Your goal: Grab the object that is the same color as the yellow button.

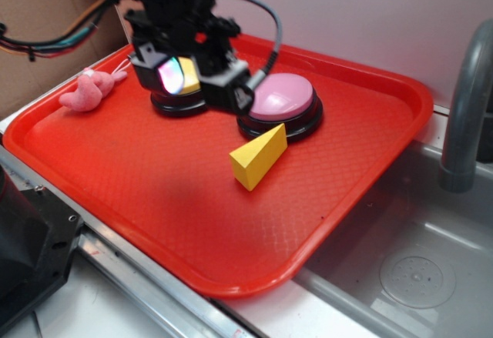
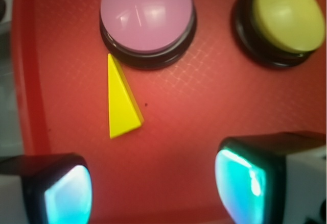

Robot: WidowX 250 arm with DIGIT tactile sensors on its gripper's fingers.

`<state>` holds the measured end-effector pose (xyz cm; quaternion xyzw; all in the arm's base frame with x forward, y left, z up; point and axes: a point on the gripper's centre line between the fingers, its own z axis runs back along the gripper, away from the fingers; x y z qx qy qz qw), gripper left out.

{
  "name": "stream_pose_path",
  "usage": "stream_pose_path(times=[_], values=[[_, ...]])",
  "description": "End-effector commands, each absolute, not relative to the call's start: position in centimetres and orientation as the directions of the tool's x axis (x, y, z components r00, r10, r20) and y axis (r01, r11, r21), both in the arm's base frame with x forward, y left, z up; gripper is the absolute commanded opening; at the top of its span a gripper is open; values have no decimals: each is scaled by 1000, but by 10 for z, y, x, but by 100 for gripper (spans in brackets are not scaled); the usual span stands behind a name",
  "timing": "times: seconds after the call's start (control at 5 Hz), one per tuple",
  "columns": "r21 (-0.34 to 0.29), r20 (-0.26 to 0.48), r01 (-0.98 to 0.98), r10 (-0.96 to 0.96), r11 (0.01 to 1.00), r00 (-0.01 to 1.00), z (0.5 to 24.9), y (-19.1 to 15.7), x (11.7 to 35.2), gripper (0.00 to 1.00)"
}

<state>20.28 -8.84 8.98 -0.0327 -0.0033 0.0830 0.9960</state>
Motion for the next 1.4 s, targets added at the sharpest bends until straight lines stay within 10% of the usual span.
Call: stream_pose_path(times=[0.0,0.6,0.8,1.0,1.2], values=[[-124,35,-152,157,981,987,69,-115,234,100],[-139,5,-192,195,971,981,29,-117,239,100],[-112,17,-225,229,968,973,27,-116,237,43],[-88,17,-255,258,963,966,23,-114,233,5],[-80,23,-210,213,974,977,35,-111,228,0]])
